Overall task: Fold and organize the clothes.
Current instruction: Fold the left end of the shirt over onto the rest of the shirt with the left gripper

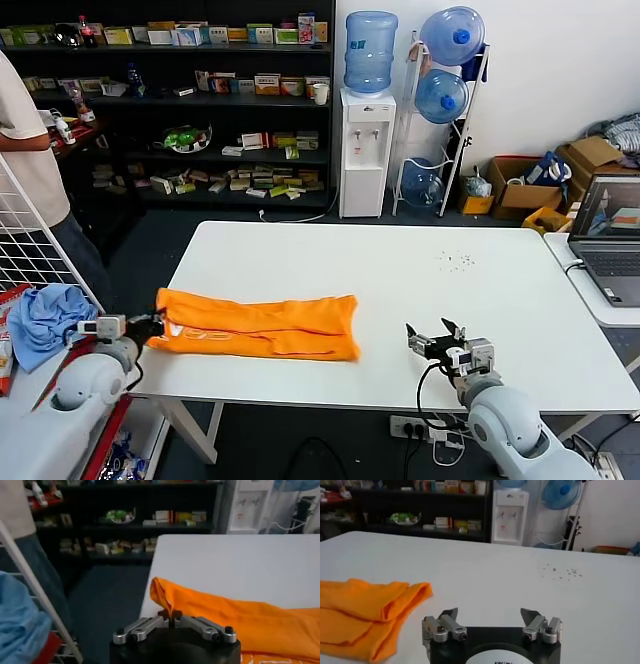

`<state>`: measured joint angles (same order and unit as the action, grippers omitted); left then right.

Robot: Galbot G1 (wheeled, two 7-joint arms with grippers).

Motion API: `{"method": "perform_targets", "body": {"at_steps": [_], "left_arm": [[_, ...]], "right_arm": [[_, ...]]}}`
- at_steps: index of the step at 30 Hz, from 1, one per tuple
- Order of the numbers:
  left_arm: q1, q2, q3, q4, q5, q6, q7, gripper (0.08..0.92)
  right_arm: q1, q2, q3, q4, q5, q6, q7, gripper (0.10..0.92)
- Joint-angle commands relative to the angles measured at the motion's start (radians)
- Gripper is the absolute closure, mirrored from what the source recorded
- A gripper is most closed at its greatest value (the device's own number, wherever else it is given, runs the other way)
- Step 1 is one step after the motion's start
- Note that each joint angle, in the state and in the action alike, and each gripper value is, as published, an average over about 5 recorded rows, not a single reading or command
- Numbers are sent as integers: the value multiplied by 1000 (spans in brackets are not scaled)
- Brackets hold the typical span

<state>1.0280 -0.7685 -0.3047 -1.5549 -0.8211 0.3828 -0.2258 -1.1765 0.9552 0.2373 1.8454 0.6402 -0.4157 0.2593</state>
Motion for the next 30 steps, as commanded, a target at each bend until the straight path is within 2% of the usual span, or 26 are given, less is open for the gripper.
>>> {"method": "perform_targets", "body": {"at_steps": [1, 6, 12, 16, 24, 30], "left_arm": [[-29, 90, -18, -55, -14, 9, -56, 890], [15, -2, 50, -279, -78, 50, -143, 890], [-9, -166, 190, -368, -117, 78, -224, 890], [-43, -274, 260, -346, -96, 73, -242, 890], [-112, -465, 342, -223, -42, 66, -259, 890], [-145, -542, 373, -161, -23, 56, -259, 890]], "right_arm": [[-14, 8, 1, 2, -17, 23, 3, 203], [-19, -7, 1, -5, -15, 19, 1, 203], [-24, -14, 8, -13, -18, 16, 2, 203], [-24, 0, 16, -49, -36, 26, -2, 203], [-22, 22, 31, -73, -54, 30, -5, 203], [-28, 34, 35, -88, -67, 29, -8, 203]]}}
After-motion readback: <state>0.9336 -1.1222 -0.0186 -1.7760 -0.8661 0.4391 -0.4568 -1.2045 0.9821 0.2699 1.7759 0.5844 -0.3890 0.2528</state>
